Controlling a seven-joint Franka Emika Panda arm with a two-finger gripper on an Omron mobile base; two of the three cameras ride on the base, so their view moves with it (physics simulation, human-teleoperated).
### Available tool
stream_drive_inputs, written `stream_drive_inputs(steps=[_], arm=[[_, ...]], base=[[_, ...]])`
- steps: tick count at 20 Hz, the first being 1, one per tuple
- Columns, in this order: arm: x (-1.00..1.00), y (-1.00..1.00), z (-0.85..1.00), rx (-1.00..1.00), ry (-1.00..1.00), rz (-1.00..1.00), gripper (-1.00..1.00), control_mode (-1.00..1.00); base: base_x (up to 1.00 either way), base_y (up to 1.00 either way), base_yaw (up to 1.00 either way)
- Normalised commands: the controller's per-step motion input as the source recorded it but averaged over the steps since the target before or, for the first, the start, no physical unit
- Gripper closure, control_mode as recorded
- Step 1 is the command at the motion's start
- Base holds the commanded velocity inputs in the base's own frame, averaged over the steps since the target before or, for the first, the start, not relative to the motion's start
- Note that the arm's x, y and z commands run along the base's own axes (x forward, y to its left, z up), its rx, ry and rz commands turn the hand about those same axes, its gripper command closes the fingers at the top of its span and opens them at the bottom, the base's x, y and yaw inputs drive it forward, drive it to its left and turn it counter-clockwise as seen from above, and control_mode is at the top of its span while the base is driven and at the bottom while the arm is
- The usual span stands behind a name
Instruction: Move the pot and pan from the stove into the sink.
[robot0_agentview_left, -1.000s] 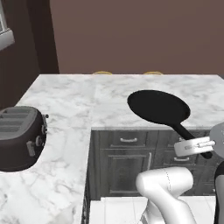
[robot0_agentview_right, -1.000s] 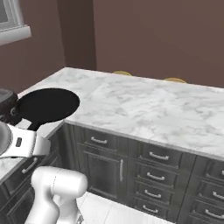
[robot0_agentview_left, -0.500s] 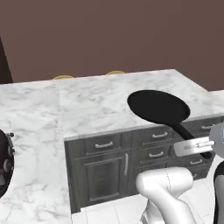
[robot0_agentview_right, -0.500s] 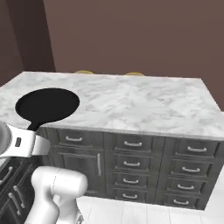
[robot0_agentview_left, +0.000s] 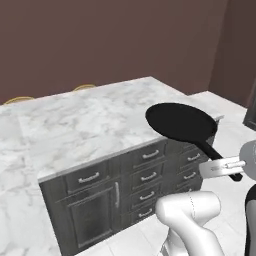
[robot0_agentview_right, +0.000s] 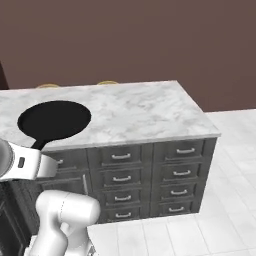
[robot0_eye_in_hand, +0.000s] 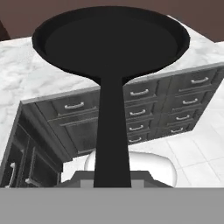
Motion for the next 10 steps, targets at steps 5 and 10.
stream_drive_inputs(steps=[5, 10], arm=[[0.0, 0.0, 0.0, 0.0, 0.0, 0.0, 1.0, 1.0], [0.0, 0.0, 0.0, 0.0, 0.0, 0.0, 1.0, 1.0]], base=[[0.0, -0.08, -0.48], [0.0, -0.1, -0.48]])
